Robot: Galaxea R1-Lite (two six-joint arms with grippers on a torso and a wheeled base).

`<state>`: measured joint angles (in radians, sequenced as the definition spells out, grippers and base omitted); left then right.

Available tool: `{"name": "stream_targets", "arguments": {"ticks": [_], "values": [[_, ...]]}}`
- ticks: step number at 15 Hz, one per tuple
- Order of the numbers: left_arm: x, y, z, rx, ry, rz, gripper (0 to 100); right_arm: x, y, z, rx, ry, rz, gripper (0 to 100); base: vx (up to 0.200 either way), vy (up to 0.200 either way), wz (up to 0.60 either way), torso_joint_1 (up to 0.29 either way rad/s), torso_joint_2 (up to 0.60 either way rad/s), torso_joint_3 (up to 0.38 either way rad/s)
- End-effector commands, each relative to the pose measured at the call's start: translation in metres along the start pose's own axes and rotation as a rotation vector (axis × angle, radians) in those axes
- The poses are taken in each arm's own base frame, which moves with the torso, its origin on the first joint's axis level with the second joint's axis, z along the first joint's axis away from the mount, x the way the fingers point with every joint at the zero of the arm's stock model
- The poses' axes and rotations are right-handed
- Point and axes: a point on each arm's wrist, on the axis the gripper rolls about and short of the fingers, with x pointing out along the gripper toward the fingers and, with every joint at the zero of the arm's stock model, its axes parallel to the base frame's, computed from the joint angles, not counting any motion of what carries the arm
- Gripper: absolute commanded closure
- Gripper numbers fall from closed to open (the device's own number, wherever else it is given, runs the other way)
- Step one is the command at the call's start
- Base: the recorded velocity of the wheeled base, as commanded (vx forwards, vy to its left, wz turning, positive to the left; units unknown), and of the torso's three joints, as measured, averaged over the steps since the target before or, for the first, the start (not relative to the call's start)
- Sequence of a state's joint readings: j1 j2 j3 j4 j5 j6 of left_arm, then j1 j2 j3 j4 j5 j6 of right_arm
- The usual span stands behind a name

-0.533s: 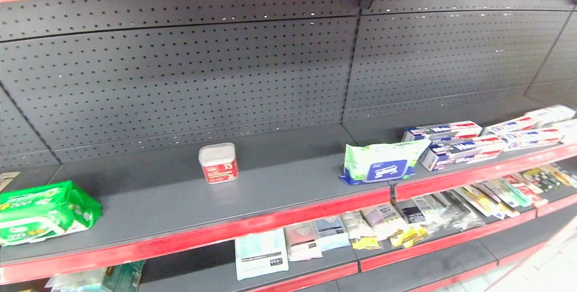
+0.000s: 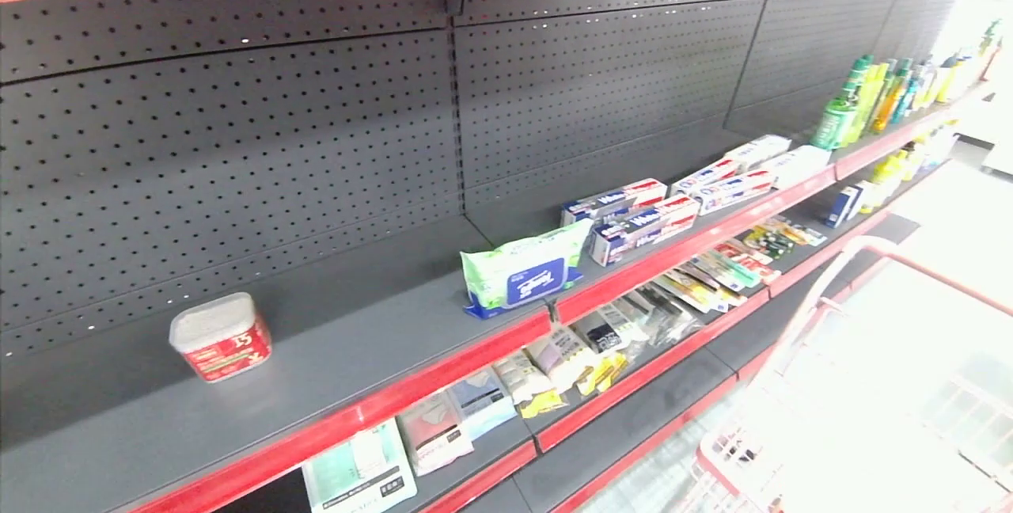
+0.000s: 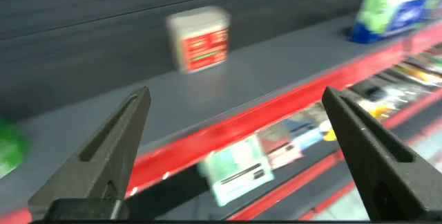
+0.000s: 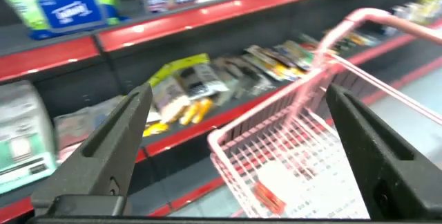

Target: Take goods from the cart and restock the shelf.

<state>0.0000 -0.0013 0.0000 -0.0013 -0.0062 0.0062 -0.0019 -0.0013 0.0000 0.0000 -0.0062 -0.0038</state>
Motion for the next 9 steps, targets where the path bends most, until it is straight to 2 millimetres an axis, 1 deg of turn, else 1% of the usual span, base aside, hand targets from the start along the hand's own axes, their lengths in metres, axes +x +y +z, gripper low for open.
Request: {"name": "stream_targets", "arguments": {"ticks": [1, 9], "values": [[0.0001, 0.0000, 0.0001, 0.000, 0.001, 0.000, 0, 0.0001, 0.0000, 0.0000, -0.001, 0.001, 0.000, 0, 0.000, 0.000, -0.60, 0.007, 0.00, 0.012], [0.0001, 0.0000, 0.0001, 0.000, 0.001, 0.000, 0, 0.0001, 0.0000, 0.0000, -0.001, 0.001, 0.000, 0, 0.000, 0.000, -0.60, 0.002, 0.00, 0.003]]}}
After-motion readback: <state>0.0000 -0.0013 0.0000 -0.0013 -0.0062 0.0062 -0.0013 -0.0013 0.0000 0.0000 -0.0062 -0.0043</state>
